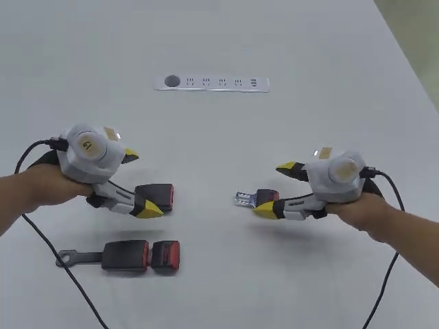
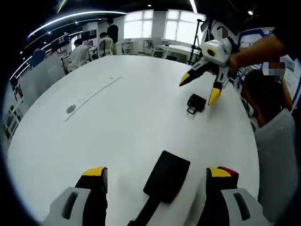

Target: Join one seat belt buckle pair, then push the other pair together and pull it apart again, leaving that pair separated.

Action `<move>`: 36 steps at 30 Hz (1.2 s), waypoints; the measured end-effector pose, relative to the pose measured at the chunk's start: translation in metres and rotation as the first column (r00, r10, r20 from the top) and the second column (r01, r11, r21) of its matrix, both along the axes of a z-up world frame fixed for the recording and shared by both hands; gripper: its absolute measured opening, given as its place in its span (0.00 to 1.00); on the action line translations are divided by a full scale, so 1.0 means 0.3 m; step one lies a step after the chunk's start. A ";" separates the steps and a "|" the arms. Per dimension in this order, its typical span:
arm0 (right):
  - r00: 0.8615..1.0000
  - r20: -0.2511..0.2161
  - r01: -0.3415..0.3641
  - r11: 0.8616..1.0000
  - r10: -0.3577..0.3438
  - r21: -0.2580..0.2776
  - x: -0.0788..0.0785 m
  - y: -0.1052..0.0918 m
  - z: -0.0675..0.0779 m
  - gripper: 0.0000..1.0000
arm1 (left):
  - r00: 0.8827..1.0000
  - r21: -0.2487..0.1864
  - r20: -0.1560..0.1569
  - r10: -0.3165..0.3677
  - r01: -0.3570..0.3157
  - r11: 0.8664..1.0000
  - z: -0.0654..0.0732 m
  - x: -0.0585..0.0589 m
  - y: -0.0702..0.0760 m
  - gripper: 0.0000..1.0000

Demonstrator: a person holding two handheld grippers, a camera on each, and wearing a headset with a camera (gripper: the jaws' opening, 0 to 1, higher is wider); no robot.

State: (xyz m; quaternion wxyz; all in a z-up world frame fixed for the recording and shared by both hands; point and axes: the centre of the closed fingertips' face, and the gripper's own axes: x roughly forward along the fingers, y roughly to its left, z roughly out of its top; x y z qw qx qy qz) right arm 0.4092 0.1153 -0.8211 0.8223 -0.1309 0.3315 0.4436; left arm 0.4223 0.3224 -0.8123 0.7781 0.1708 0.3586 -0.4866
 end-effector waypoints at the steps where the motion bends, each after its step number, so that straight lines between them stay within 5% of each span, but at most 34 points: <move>1: 0.999 0.018 0.031 0.999 -0.031 0.008 0.008 -0.002 0.008 0.74 | 0.999 -0.010 0.010 0.031 -0.031 0.999 0.011 0.002 0.013 0.96; 3: 0.995 0.070 0.071 0.997 -0.071 0.003 0.012 -0.002 0.022 0.75 | 0.994 -0.059 -0.010 0.106 -0.106 0.993 0.037 -0.003 0.029 0.97; 7: 0.985 0.103 0.137 0.991 -0.136 0.003 0.001 0.007 0.027 0.81 | 0.975 -0.094 -0.014 0.220 -0.220 0.971 0.067 -0.019 0.077 0.98; 13: 0.965 0.157 0.213 0.977 -0.212 0.010 -0.017 0.033 0.049 0.91 | 0.953 -0.149 -0.013 0.301 -0.300 0.942 0.106 -0.069 0.114 1.00; 26: 0.915 0.221 0.334 0.941 -0.337 0.051 -0.115 0.033 0.125 0.97 | 0.909 -0.238 -0.003 0.416 -0.405 0.883 0.172 -0.207 0.220 1.00; 28: 0.909 0.225 0.347 0.936 -0.350 0.055 -0.138 0.029 0.137 0.97 | 0.897 -0.262 -0.003 0.442 -0.427 0.865 0.182 -0.224 0.237 1.00; 36: 0.896 0.236 0.371 0.926 -0.376 0.066 -0.230 0.017 0.159 0.98 | 0.886 -0.290 0.003 0.463 -0.443 0.848 0.208 -0.323 0.296 1.00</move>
